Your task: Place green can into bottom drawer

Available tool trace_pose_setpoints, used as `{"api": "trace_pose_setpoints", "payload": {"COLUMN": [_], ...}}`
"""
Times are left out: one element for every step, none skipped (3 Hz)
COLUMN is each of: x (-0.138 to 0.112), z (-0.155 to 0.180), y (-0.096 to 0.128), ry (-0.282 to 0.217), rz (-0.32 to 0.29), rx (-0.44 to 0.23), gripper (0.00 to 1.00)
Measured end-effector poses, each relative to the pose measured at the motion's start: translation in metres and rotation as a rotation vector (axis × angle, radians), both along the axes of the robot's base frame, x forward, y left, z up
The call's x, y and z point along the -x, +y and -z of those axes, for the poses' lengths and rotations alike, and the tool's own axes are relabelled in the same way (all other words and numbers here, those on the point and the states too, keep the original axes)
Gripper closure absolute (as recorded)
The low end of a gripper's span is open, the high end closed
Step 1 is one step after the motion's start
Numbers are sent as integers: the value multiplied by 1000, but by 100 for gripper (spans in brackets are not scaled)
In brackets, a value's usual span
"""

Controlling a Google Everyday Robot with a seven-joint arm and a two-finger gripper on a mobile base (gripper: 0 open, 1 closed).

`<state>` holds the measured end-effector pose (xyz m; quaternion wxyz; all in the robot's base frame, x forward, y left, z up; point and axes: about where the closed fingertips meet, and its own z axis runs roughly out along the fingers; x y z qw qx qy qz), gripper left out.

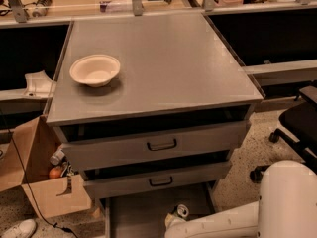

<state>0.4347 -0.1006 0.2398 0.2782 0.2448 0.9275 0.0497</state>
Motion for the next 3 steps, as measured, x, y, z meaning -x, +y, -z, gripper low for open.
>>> {"api": "trace_pose_setpoints", "payload": {"x": [-2, -2, 1], "z": [11, 11, 9], "y": [-13, -13, -19], "ry": [8, 8, 19], "rz": [60, 60, 10], "rx": [3, 3, -39], "gripper": [100, 100, 100]}}
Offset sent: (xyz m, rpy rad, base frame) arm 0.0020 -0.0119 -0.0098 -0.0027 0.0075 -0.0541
